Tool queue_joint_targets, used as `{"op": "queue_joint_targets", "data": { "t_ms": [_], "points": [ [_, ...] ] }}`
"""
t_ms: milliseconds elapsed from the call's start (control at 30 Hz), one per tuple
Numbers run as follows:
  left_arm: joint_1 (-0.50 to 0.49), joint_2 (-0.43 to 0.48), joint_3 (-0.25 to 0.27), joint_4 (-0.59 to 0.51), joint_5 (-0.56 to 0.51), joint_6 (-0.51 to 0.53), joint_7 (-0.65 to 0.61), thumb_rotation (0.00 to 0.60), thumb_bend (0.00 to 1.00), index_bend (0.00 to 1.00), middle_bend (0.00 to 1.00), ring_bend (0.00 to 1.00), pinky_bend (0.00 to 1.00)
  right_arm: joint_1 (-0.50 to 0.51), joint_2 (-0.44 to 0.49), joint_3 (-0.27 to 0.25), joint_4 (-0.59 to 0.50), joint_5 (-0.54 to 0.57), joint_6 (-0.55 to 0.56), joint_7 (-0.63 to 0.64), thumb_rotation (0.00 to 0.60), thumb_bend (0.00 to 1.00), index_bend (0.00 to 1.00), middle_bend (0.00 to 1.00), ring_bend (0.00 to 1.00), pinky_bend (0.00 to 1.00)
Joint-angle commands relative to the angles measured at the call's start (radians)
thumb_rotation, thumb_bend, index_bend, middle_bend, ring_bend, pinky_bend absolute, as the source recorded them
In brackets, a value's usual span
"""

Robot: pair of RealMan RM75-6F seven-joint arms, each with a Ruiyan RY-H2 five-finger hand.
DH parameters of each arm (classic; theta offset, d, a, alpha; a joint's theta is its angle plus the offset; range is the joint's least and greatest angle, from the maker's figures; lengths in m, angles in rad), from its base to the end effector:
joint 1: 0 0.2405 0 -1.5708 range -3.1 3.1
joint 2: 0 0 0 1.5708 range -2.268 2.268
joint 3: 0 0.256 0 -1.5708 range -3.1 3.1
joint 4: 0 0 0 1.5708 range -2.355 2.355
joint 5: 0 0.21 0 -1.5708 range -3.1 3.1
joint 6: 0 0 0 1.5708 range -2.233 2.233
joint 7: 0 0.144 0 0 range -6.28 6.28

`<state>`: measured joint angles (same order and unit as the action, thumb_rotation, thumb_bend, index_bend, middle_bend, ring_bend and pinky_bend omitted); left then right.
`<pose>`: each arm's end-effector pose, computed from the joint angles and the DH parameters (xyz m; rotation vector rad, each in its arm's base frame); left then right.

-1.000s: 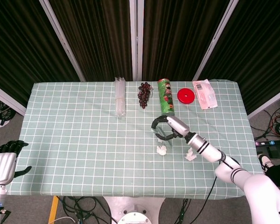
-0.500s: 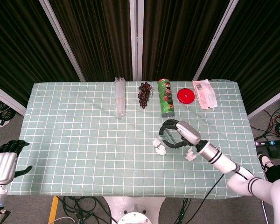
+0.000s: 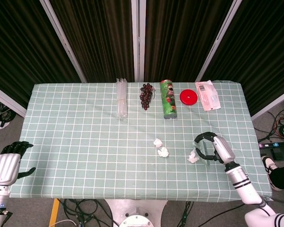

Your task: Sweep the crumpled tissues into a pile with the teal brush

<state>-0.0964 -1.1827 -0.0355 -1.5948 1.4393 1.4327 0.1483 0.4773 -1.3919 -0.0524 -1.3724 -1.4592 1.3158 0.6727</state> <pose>-0.3184 0.1810 0.1341 -1.4175 -0.8960 -0.7676 -0.2605 -0.2763 0.0560 1.4706 -1.4884 1.4219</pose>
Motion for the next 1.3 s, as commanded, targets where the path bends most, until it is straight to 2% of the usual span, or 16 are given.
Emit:
{"op": "queue_joint_targets", "data": {
  "t_ms": [33, 267, 567, 867, 1067, 1133, 1300],
  "points": [
    [0.001, -0.002, 0.003, 0.005, 0.004, 0.002, -0.007, 0.6, 0.0, 0.28, 0.23, 0.19, 0.25, -0.033, -0.068, 0.019, 0.022, 0.016, 0.017, -0.043, 0.6, 0.47, 0.79, 0.67, 0.36, 0.21],
    [0.011, -0.008, 0.008, 0.024, 0.003, 0.009, -0.035, 0.6, 0.0, 0.28, 0.23, 0.19, 0.25, -0.049, -0.235, 0.07, 0.119, 0.001, 0.045, -0.088, 0.6, 0.47, 0.79, 0.67, 0.37, 0.19],
    [0.02, -0.017, 0.012, 0.047, 0.003, 0.011, -0.073, 0.6, 0.0, 0.28, 0.23, 0.19, 0.25, -0.006, -0.42, 0.138, 0.219, -0.014, 0.02, -0.13, 0.6, 0.47, 0.79, 0.67, 0.37, 0.19],
    [0.021, -0.019, 0.01, 0.059, 0.003, 0.01, -0.09, 0.6, 0.0, 0.28, 0.23, 0.19, 0.25, 0.078, -0.532, 0.203, 0.278, -0.019, -0.053, -0.138, 0.6, 0.47, 0.79, 0.67, 0.37, 0.19],
    [0.019, -0.02, 0.009, 0.058, 0.004, 0.008, -0.085, 0.6, 0.0, 0.28, 0.23, 0.19, 0.25, 0.125, -0.546, 0.226, 0.259, -0.029, -0.094, -0.146, 0.6, 0.47, 0.79, 0.67, 0.38, 0.19],
    [0.019, -0.018, 0.008, 0.056, 0.005, 0.011, -0.084, 0.6, 0.0, 0.28, 0.23, 0.19, 0.25, 0.131, -0.515, 0.227, 0.224, -0.035, -0.106, -0.145, 0.6, 0.47, 0.79, 0.67, 0.38, 0.19],
    [0.017, -0.013, 0.009, 0.051, 0.014, 0.014, -0.082, 0.6, 0.0, 0.28, 0.23, 0.19, 0.25, 0.118, -0.36, 0.231, 0.082, -0.04, -0.113, -0.157, 0.6, 0.47, 0.79, 0.67, 0.38, 0.19]
  ]
}}
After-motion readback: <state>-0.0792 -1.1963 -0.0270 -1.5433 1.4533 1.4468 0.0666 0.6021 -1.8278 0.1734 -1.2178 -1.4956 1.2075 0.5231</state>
